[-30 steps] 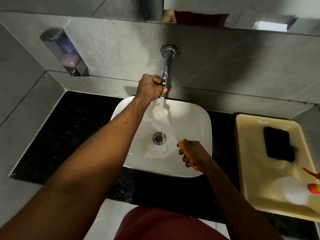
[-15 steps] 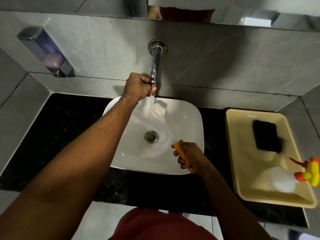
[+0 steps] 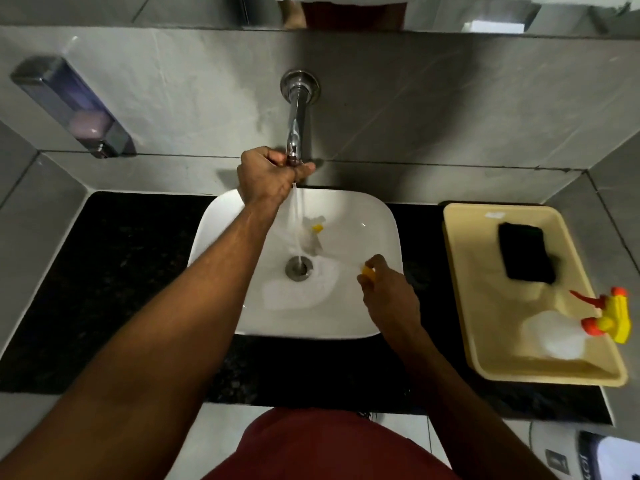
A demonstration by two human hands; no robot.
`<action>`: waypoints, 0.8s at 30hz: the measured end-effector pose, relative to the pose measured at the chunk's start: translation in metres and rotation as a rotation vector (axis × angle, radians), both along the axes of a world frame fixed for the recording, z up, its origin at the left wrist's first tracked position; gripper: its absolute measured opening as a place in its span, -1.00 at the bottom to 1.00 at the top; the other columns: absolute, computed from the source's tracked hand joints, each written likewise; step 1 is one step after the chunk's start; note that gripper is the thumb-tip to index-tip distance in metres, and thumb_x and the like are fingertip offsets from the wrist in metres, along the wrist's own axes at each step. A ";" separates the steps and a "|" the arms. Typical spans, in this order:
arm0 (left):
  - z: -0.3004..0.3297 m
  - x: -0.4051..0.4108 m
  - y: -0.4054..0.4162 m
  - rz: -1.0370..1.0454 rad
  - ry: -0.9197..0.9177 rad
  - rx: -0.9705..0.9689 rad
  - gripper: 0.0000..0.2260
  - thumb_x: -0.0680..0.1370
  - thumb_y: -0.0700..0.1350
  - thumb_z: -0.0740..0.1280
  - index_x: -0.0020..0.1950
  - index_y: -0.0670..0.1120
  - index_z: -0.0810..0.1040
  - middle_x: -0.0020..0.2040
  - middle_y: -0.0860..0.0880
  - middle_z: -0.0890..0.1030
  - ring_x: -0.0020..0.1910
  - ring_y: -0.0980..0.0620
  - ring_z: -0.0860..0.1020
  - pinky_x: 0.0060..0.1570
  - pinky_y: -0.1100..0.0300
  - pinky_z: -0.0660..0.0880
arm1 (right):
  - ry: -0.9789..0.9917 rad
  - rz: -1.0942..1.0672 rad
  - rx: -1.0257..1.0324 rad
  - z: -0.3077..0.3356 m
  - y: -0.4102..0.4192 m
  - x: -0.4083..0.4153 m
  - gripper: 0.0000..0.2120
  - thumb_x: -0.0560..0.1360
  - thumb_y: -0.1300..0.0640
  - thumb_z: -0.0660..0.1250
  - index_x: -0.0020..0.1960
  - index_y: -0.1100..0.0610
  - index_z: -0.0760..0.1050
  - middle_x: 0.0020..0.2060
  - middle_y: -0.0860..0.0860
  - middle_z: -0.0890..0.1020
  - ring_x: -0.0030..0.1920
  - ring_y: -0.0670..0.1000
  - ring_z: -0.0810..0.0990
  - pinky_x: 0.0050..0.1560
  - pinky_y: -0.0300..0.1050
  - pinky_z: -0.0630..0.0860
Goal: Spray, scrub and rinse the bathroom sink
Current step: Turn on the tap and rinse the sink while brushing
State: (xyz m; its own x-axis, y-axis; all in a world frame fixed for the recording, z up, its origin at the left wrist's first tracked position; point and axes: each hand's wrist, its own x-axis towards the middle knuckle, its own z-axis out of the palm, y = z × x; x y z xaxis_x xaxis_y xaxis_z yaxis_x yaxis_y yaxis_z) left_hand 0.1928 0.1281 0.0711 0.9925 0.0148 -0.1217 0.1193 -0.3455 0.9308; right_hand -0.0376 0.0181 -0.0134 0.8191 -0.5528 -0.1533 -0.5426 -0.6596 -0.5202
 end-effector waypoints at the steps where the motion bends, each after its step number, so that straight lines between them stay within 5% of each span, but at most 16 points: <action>1: -0.001 -0.003 -0.003 0.037 -0.014 0.016 -0.56 -0.04 0.16 0.65 -0.41 0.01 0.50 -0.35 0.13 0.67 -0.26 0.08 0.69 -0.05 0.04 0.63 | -0.001 0.019 -0.057 0.000 0.003 0.000 -0.81 0.58 -0.02 0.24 0.13 0.01 0.34 -0.11 0.09 0.65 -0.13 0.19 0.65 -0.20 0.04 0.58; 8: -0.006 -0.009 -0.011 0.095 -0.139 0.170 -0.59 0.09 0.19 0.63 -0.28 0.01 0.57 -0.32 0.15 0.65 -0.31 0.15 0.63 -0.18 0.13 0.61 | -0.041 0.030 -0.135 0.003 0.002 0.001 -0.82 0.59 -0.03 0.23 0.14 -0.01 0.34 -0.11 0.07 0.66 -0.13 0.14 0.66 -0.19 0.08 0.64; 13: -0.027 -0.028 -0.019 0.216 -0.138 0.013 -0.57 0.18 0.20 0.59 -0.18 0.01 0.51 -0.20 0.09 0.64 -0.19 0.05 0.62 -0.01 0.08 0.58 | -0.207 -0.197 0.191 0.012 -0.020 -0.025 -0.81 0.57 -0.01 0.29 0.13 0.03 0.41 -0.14 0.07 0.64 -0.16 0.11 0.65 -0.22 0.02 0.61; 16: -0.062 -0.090 -0.043 0.294 -0.215 -0.076 -0.50 0.22 0.24 0.55 -0.09 -0.02 0.43 -0.14 0.08 0.52 -0.18 0.11 0.46 -0.06 0.37 0.41 | -0.336 -0.423 0.204 0.011 -0.057 -0.068 -0.82 0.55 -0.01 0.30 0.10 0.01 0.39 -0.25 0.03 0.61 -0.25 0.12 0.61 -0.28 0.02 0.52; 21: -0.122 -0.219 -0.129 -0.413 -0.340 0.211 -0.57 0.47 0.17 0.36 0.24 -0.03 0.50 0.18 -0.04 0.60 0.15 -0.12 0.57 0.12 -0.02 0.49 | -0.192 -0.690 0.161 -0.015 -0.152 -0.117 -0.81 0.57 0.10 0.29 0.11 0.18 0.43 0.00 0.21 0.57 0.01 0.24 0.56 0.05 0.14 0.52; 24: -0.153 -0.259 -0.173 -0.850 -0.451 0.563 -0.37 0.54 0.24 0.15 0.52 -0.09 0.30 0.49 -0.13 0.38 0.48 -0.17 0.34 0.34 -0.18 0.34 | -0.021 -0.762 0.138 -0.041 -0.183 -0.121 -0.76 0.59 0.18 0.24 0.19 0.29 0.41 0.11 0.31 0.52 0.09 0.33 0.53 0.07 0.11 0.46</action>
State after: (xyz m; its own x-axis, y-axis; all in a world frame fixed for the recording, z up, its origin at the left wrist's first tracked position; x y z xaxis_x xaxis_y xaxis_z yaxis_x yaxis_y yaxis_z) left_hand -0.0665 -0.0450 -0.0819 0.6578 -0.7506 0.0629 -0.6660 -0.5405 0.5141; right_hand -0.1589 -0.1645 -0.0542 0.2237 -0.9420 -0.2504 -0.8094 -0.0364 -0.5861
